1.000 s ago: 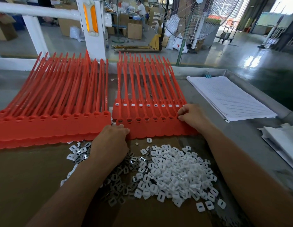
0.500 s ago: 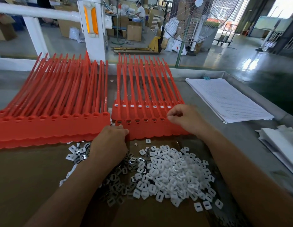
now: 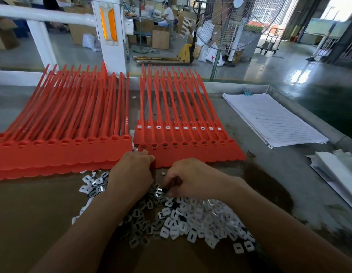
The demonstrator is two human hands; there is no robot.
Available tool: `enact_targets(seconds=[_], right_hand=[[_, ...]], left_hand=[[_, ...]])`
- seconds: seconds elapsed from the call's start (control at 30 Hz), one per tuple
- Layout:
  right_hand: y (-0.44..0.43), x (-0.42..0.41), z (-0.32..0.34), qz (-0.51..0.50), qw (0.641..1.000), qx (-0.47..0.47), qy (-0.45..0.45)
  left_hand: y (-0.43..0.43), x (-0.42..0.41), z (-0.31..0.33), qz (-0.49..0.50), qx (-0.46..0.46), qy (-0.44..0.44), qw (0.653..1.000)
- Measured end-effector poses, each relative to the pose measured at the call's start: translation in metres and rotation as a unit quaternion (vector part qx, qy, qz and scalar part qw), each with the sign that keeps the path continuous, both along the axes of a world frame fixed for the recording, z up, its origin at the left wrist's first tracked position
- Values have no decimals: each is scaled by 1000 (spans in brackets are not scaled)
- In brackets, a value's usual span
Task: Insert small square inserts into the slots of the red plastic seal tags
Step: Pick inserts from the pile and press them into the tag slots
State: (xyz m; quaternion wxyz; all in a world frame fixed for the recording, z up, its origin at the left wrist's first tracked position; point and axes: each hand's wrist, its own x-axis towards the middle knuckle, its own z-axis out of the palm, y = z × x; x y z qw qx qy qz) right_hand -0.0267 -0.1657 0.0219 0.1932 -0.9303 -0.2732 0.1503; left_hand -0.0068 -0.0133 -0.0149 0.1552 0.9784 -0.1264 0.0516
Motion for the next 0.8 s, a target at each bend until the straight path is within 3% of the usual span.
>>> enact_targets(seconds=[0.5, 0.8], right_hand=[[0, -3, 3, -25, 999, 34, 33], [-9, -1, 0, -67, 992, 110, 17]], left_hand=[[1, 0, 1, 0, 2, 11, 1000], [1, 0, 2, 8, -1, 19, 1000]])
